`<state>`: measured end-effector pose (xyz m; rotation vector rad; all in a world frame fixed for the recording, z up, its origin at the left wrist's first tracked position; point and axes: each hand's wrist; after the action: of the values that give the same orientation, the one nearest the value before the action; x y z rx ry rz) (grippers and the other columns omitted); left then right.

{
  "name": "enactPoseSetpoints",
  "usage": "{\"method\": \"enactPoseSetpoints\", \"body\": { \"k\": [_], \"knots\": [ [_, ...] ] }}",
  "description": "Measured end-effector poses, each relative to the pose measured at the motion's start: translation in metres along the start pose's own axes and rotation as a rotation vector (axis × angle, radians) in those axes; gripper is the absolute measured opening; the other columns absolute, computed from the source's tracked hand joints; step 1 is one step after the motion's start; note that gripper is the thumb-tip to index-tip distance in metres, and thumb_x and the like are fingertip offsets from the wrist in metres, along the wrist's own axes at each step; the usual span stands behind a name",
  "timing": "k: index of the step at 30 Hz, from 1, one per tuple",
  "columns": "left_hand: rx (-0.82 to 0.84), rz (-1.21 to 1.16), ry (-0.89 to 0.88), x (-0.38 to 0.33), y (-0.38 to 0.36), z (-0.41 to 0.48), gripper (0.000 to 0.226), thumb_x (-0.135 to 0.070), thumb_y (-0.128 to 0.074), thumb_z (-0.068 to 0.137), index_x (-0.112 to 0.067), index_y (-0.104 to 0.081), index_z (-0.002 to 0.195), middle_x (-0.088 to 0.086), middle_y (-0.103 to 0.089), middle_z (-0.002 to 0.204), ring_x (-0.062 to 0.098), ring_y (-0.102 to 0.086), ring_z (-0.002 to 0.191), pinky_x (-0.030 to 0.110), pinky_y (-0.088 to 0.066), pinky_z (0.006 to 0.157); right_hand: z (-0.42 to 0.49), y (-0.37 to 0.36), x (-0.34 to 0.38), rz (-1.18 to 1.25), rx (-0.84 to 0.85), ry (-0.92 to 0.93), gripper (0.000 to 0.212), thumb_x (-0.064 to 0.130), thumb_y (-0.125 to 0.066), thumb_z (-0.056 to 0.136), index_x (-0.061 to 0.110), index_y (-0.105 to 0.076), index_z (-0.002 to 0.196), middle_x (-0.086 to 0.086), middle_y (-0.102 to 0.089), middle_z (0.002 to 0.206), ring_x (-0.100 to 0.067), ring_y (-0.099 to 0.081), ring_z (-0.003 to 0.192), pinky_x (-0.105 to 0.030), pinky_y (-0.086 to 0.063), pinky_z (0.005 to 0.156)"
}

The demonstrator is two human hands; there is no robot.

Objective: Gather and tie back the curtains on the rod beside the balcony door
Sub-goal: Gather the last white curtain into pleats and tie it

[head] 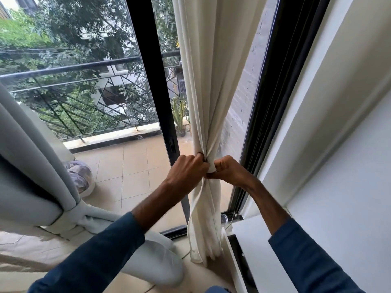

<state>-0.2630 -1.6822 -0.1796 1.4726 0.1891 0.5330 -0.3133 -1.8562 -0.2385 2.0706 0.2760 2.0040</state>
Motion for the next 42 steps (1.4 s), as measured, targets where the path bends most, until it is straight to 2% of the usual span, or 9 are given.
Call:
{"method": "enactPoseSetpoints", "body": {
  "k": [7, 12, 23, 25, 27, 28, 31, 35, 42],
  "knots": [
    [0.073, -0.167, -0.015, 0.003, -0.007, 0.001, 0.032, -0.004, -0.06, 0.086, -0.012, -0.069, 0.116, 0.005, -0.065, 0.113, 0.03, -0.068, 0.09, 0.041, -0.058, 0.073, -0.005, 0.01, 0.008, -0.028, 0.078, -0.03, 0.025, -0.011, -0.077, 0.078, 0.01, -0.075, 0.091, 0.015, -0.076, 0.077, 0.003, -0.069, 0.076, -0.015, -0.055, 0.076],
    [0.076, -0.249, -0.005, 0.002, -0.015, -0.003, 0.035, -0.027, -0.053, 0.076, -0.018, -0.072, 0.104, -0.002, -0.069, 0.1, 0.025, -0.068, 0.076, 0.036, -0.058, 0.062, -0.012, 0.012, 0.01, 0.002, 0.09, -0.08, 0.031, -0.015, -0.073, 0.08, 0.016, -0.072, 0.082, 0.014, -0.075, 0.073, 0.003, -0.068, 0.073, -0.013, -0.054, 0.074],
    [-0.003, -0.138, -0.073, 0.005, -0.035, -0.011, 0.023, -0.028, -0.051, 0.1, -0.015, -0.064, 0.115, 0.002, -0.071, 0.106, 0.03, -0.071, 0.083, 0.035, -0.043, 0.058, -0.009, -0.007, 0.01, -0.005, 0.026, 0.017, 0.048, -0.021, -0.069, 0.081, 0.023, -0.057, 0.067, 0.023, -0.059, 0.047, 0.012, -0.055, 0.049, -0.003, -0.045, 0.059],
    [-0.084, -0.075, -0.113, 0.007, -0.032, -0.012, 0.023, -0.031, -0.054, 0.1, -0.018, -0.061, 0.117, 0.001, -0.071, 0.105, 0.031, -0.071, 0.08, 0.034, -0.036, 0.056, -0.008, -0.006, 0.003, -0.055, -0.009, 0.015, 0.03, -0.013, -0.073, 0.082, 0.016, -0.068, 0.075, 0.016, -0.069, 0.059, 0.009, -0.061, 0.06, -0.012, -0.053, 0.064],
    [-0.116, -0.025, -0.115, 0.007, -0.029, -0.013, 0.023, -0.036, -0.058, 0.099, -0.019, -0.061, 0.114, 0.0, -0.072, 0.101, 0.03, -0.071, 0.075, 0.034, -0.036, 0.055, -0.006, -0.007, -0.006, -0.066, -0.041, 0.028, 0.012, -0.003, -0.08, 0.08, 0.0, -0.076, 0.092, -0.012, -0.078, 0.082, -0.009, -0.066, 0.078, -0.042, -0.062, 0.08],
    [-0.129, -0.005, -0.108, 0.006, -0.029, -0.014, 0.023, -0.037, -0.06, 0.098, -0.019, -0.062, 0.111, -0.001, -0.072, 0.098, 0.029, -0.07, 0.071, 0.033, -0.035, 0.054, -0.005, -0.007, -0.006, -0.067, -0.057, 0.019, 0.02, 0.0, -0.081, 0.08, -0.006, -0.075, 0.098, -0.025, -0.075, 0.091, -0.016, -0.065, 0.083, -0.051, -0.058, 0.085],
    [-0.216, -0.072, -0.066, 0.002, -0.026, -0.023, 0.022, -0.035, -0.07, 0.091, -0.024, -0.068, 0.11, -0.001, -0.074, 0.092, 0.03, -0.07, 0.064, 0.033, -0.039, 0.047, -0.007, -0.007, -0.004, -0.092, -0.074, 0.023, 0.026, 0.005, -0.083, 0.078, -0.008, -0.074, 0.099, -0.033, -0.071, 0.094, -0.018, -0.064, 0.084, -0.054, -0.055, 0.086],
    [-0.371, -0.108, -0.027, 0.003, -0.019, -0.033, 0.026, -0.027, -0.079, 0.085, -0.023, -0.072, 0.109, -0.004, -0.072, 0.109, 0.017, -0.073, 0.082, 0.032, -0.056, 0.051, -0.004, -0.005, -0.017, -0.205, -0.185, 0.085, 0.041, 0.036, -0.084, 0.074, 0.001, -0.078, 0.095, -0.027, -0.073, 0.087, -0.033, -0.074, 0.078, -0.058, -0.056, 0.079],
    [-0.353, -0.168, 0.018, 0.003, -0.042, -0.026, 0.023, -0.029, -0.075, 0.087, -0.022, -0.068, 0.108, -0.004, -0.067, 0.108, 0.019, -0.071, 0.071, 0.03, -0.047, 0.046, -0.006, -0.007, -0.014, -0.095, -0.102, 0.074, 0.024, 0.008, -0.083, 0.078, -0.007, -0.076, 0.096, -0.036, -0.068, 0.091, -0.014, -0.06, 0.083, -0.054, -0.055, 0.084]
  ]
}}
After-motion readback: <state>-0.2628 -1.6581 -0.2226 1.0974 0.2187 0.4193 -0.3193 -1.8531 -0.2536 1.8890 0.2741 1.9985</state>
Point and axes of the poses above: each hand's wrist, its own z-axis towards the middle knuckle, its own y-axis out of the back of the hand, x = y × z
